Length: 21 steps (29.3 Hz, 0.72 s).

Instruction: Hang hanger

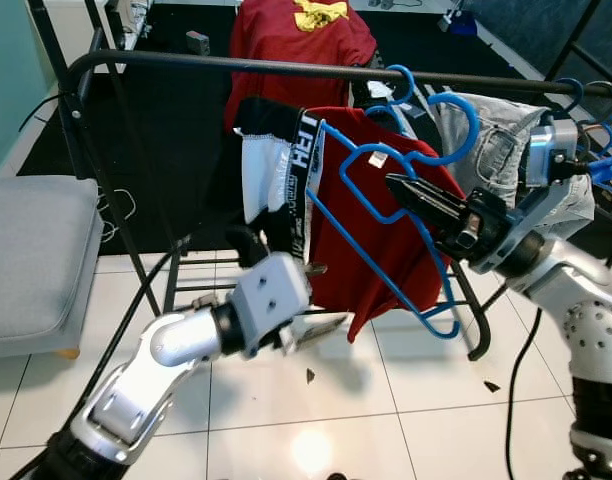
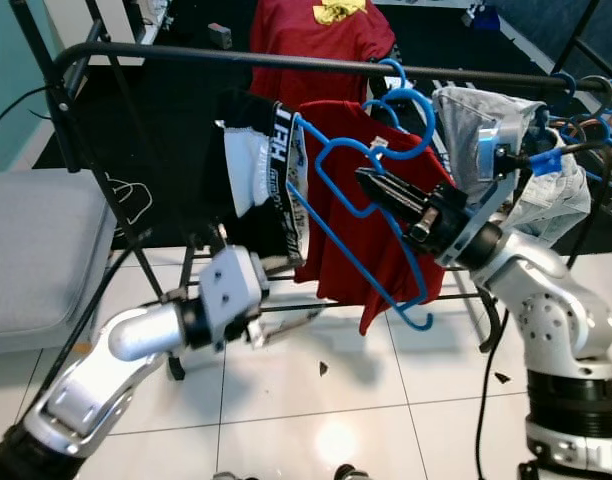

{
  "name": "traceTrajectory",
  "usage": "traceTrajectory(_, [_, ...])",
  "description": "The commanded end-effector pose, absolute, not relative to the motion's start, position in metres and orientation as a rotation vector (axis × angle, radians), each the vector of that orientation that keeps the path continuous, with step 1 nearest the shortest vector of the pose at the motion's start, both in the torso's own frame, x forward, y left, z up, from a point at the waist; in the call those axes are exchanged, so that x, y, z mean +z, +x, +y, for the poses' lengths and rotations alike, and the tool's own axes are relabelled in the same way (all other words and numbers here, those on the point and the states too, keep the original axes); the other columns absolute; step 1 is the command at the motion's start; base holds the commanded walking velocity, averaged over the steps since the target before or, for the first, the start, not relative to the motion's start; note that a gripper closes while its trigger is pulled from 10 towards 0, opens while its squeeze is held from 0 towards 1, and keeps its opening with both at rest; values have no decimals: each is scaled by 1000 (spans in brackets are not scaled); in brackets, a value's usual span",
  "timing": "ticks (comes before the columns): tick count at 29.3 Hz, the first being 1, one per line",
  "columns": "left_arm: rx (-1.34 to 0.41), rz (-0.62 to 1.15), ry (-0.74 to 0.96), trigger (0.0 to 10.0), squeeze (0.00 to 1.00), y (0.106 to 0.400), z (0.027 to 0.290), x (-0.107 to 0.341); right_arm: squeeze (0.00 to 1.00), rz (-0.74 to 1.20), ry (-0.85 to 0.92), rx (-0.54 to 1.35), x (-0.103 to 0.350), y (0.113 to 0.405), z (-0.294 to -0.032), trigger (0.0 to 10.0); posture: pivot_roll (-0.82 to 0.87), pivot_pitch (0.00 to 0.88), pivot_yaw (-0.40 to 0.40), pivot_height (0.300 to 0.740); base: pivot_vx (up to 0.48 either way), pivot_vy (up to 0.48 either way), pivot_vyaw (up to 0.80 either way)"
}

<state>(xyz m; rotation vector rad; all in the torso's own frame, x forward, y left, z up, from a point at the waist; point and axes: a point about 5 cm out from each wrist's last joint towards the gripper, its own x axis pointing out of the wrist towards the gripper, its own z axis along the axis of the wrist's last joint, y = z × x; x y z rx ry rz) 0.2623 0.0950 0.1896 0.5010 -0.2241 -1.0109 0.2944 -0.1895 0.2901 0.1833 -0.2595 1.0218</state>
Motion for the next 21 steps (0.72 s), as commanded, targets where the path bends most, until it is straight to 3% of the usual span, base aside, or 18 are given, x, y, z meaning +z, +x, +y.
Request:
traceTrajectory(1, [-1007,-179,540,10000,1000,262,104,181,0,-275,157,1030,297,294,-195,10000,29,201,-76,740,0,0,0])
traceTrajectory(8, [-917,-185,524,10000,1000,270,124,185,0,-285,121,1134,310,284,-200,10000,30,200,-80,740,0,0,0])
traceTrajectory(14, [-754,-319,464,10000,1000,285,148,221,0,-308,148,1239,322,266,-221,10000,34,200,-85,740,0,0,0])
traceTrajectory(16, [-655,-435,367,10000,1000,291,167,253,0,-357,167,1271,333,253,-238,10000,34,201,-85,740,0,0,0])
traceTrajectory(19, [-629,-485,303,10000,1000,291,175,265,0,-387,180,1275,337,249,-245,10000,33,201,-83,740,0,0,0])
traceTrajectory(21, [-694,-634,74,10000,1000,280,191,305,0,-408,183,1286,340,241,-254,10000,33,201,-83,740,0,0,0])
